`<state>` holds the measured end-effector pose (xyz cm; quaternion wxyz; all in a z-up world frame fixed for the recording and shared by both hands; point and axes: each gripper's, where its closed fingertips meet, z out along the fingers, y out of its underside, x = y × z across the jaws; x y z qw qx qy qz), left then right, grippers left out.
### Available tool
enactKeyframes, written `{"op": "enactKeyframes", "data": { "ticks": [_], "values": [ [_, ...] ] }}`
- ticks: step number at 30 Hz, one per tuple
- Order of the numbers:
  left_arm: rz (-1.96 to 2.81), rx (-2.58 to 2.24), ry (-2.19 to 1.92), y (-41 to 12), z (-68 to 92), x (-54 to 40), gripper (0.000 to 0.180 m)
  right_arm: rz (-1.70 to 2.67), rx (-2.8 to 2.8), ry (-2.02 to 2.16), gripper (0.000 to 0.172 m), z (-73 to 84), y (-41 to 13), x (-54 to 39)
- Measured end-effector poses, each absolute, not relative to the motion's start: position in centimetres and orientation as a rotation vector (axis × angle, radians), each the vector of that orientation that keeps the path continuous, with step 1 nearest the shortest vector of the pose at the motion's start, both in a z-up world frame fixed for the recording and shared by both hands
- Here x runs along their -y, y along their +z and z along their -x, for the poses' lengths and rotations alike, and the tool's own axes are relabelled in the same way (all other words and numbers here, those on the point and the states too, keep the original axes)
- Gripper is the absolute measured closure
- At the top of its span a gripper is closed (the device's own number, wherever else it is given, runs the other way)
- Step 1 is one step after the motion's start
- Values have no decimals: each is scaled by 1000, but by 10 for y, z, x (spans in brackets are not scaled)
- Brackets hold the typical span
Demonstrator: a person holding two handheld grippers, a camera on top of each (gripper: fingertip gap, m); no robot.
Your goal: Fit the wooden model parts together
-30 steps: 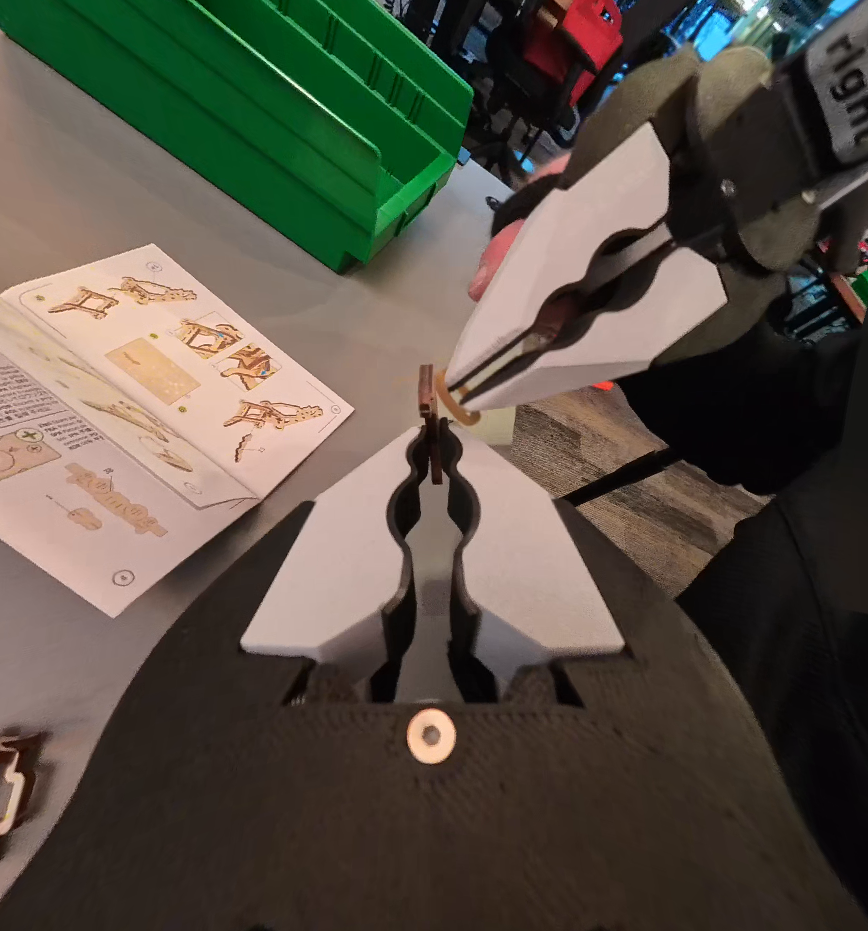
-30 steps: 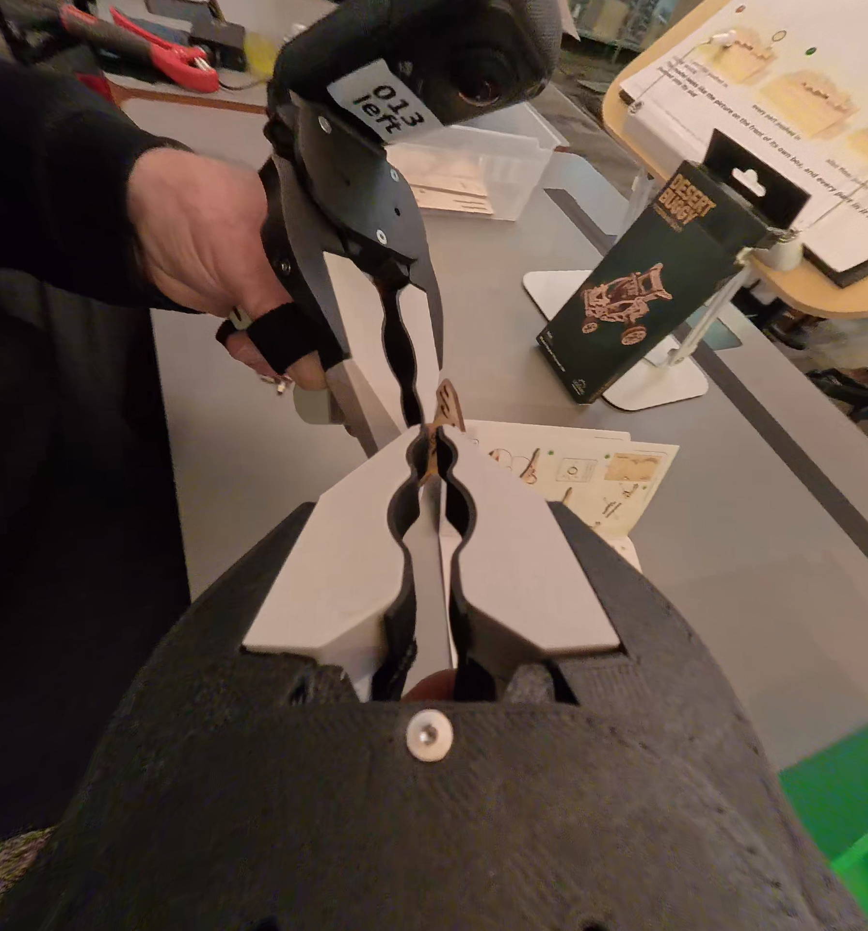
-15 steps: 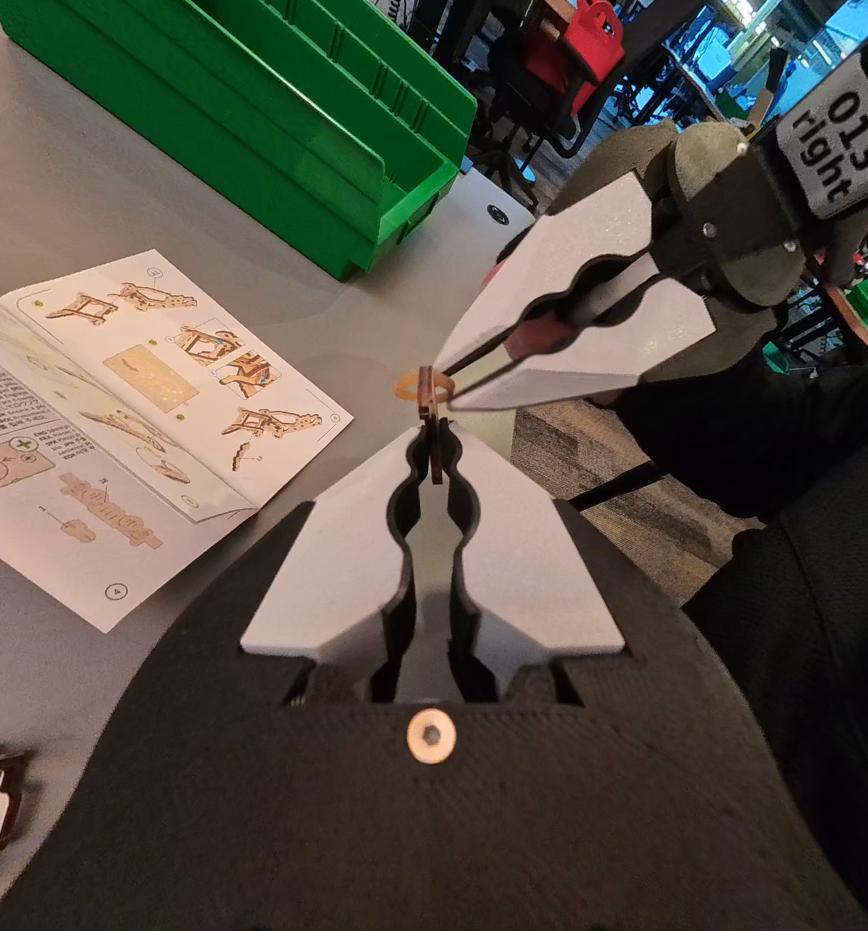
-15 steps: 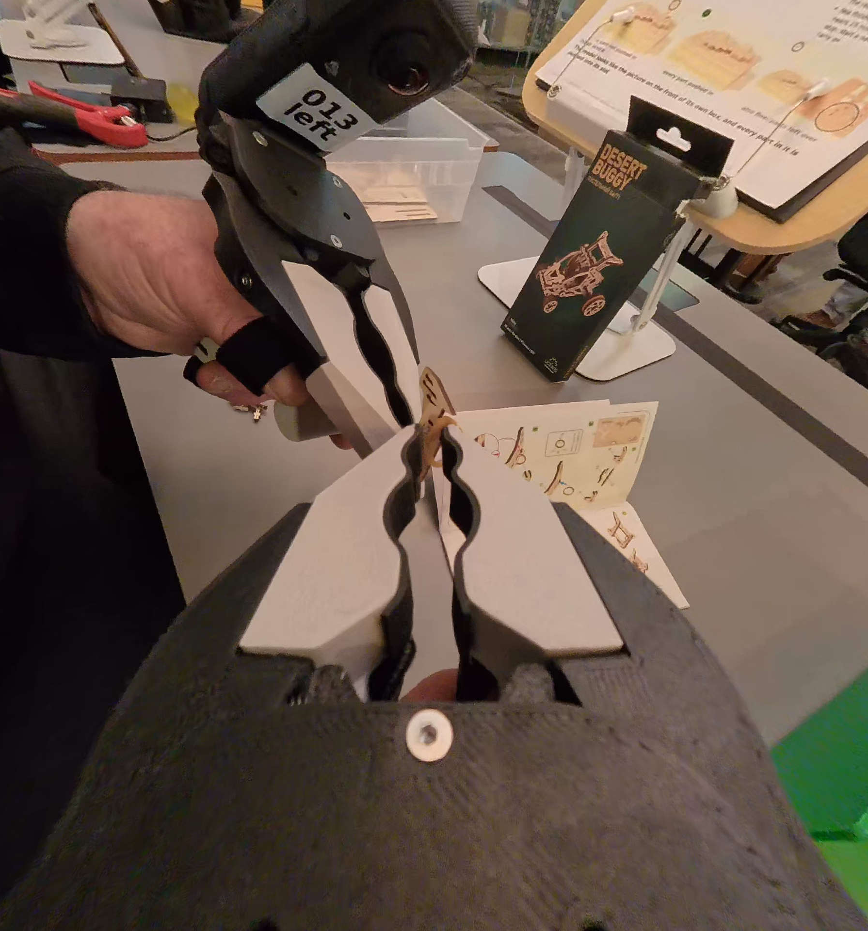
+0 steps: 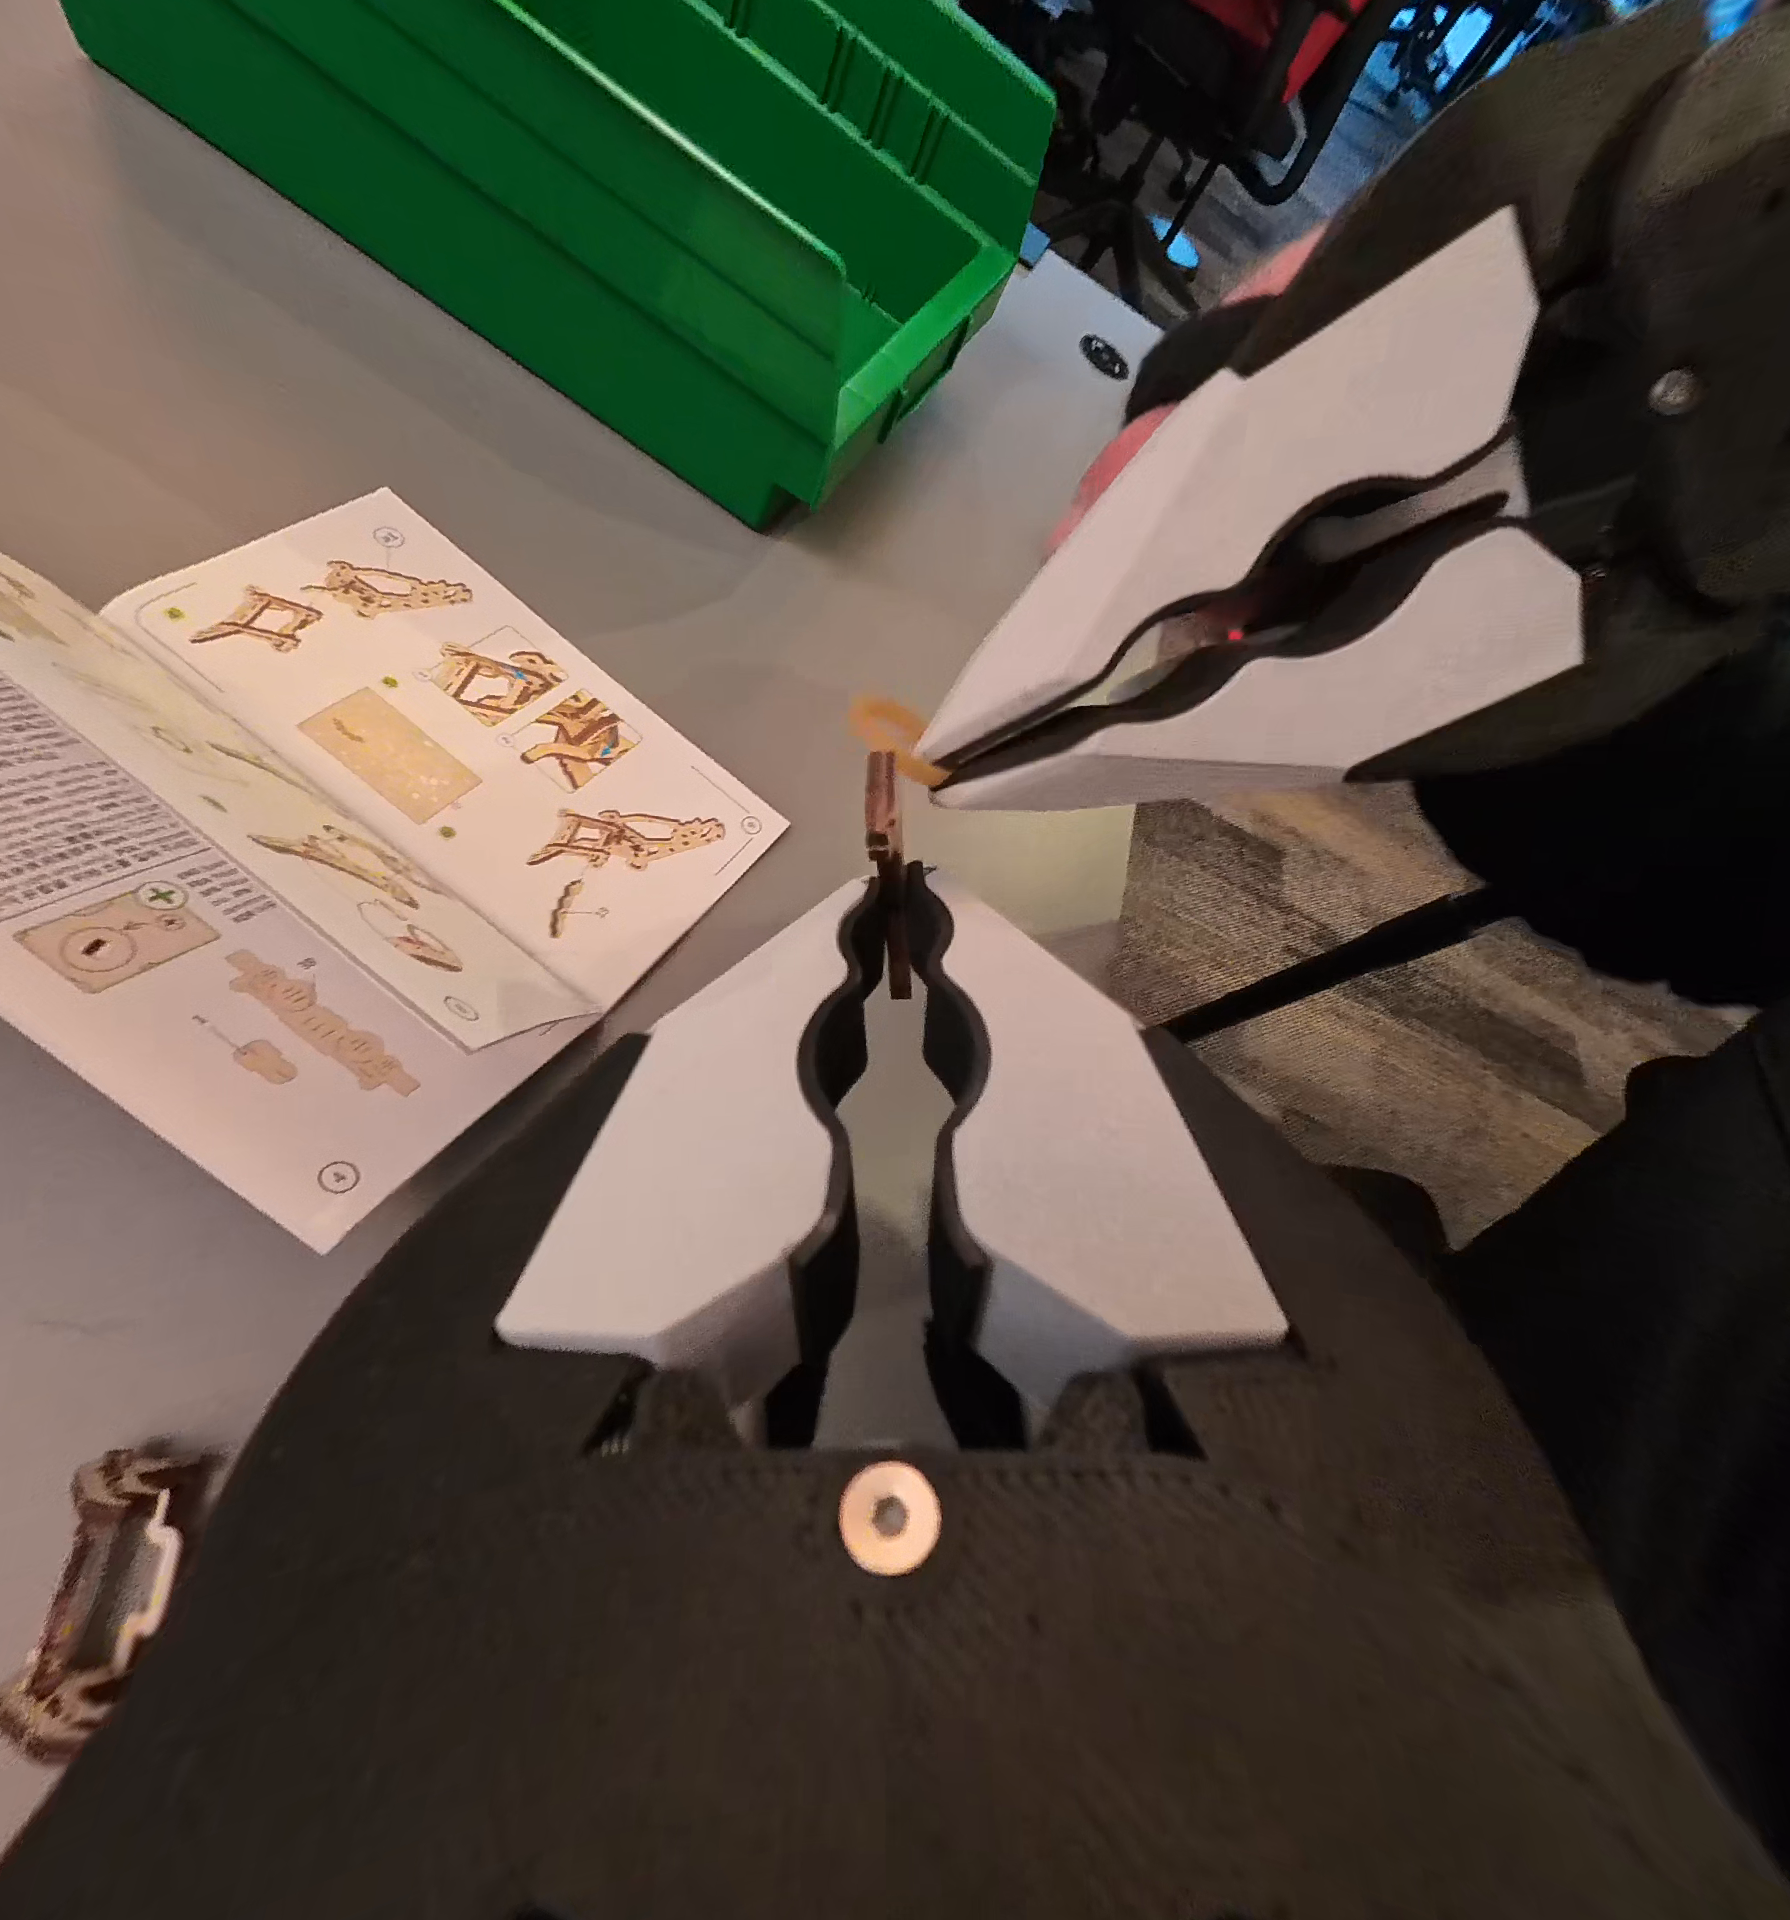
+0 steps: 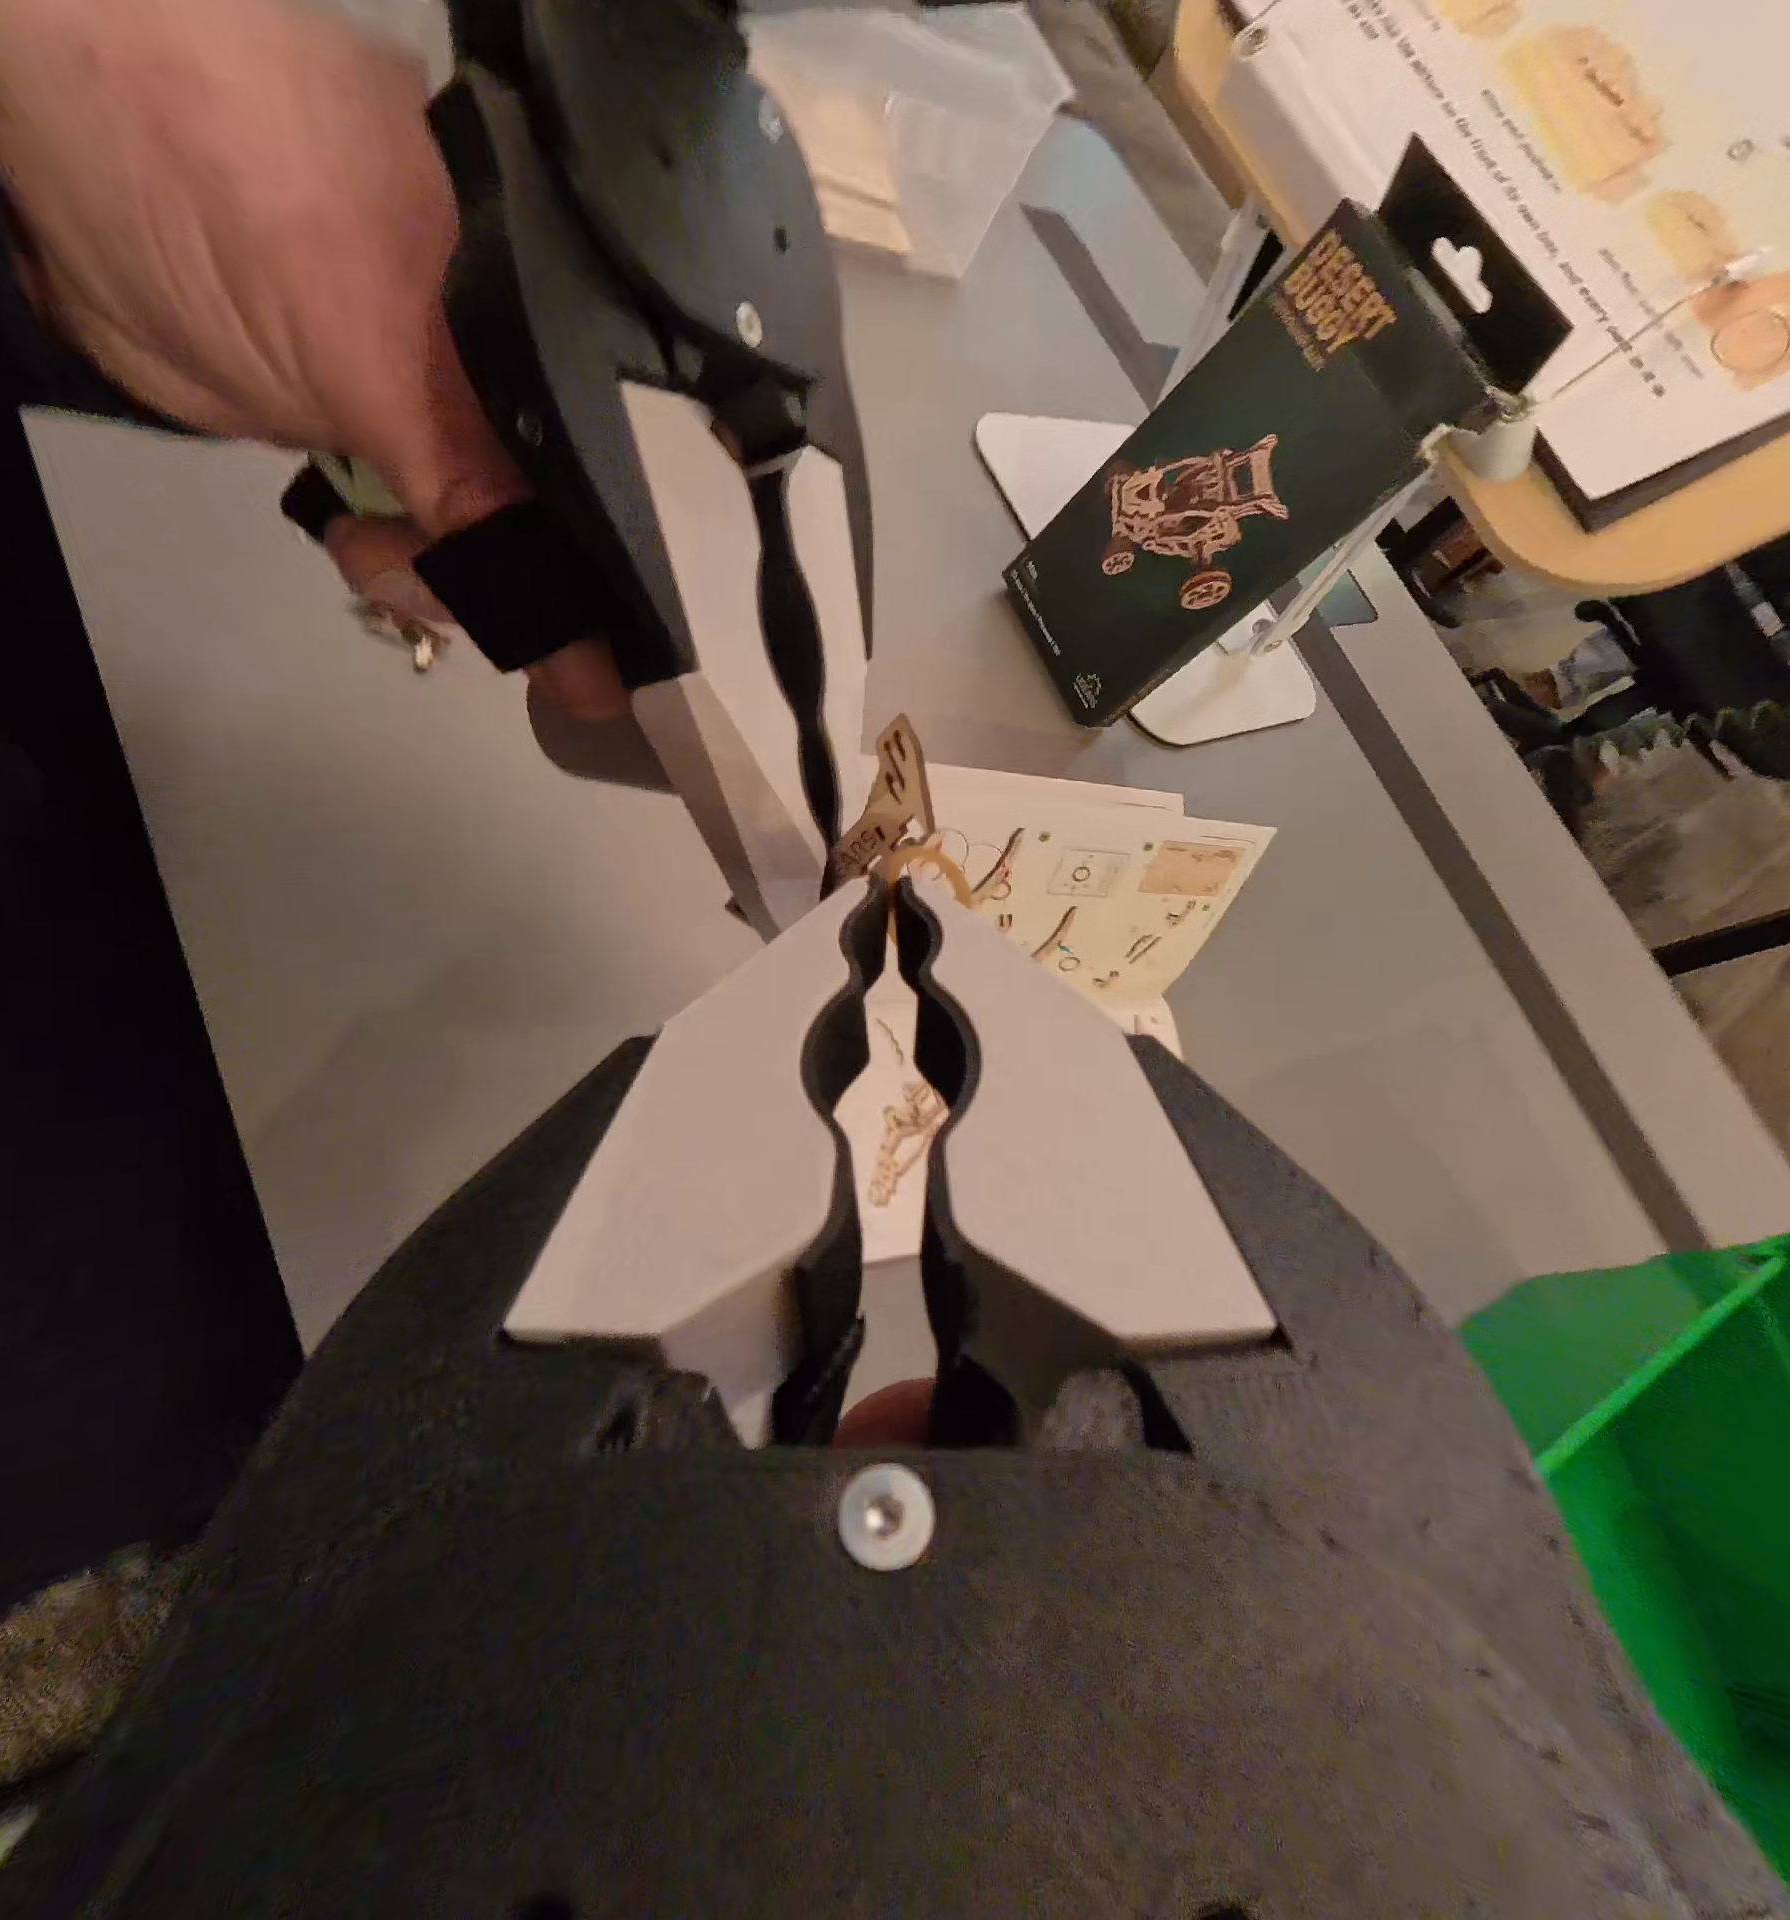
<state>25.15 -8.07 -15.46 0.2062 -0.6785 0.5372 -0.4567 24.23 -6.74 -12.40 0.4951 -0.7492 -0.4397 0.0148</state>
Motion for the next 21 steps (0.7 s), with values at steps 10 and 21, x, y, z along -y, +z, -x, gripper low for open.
{"op": "enactKeyframes", "data": {
  "ticks": [10,21],
  "values": [
    [1872,-1586,-1105,-163,-250,80,179,1844,1257,-108,172,-243,-130,66],
    [1836,-1641,-930,-169,-251,76,179,1898,1274,-163,172,-247,-134,64]
  ]
}}
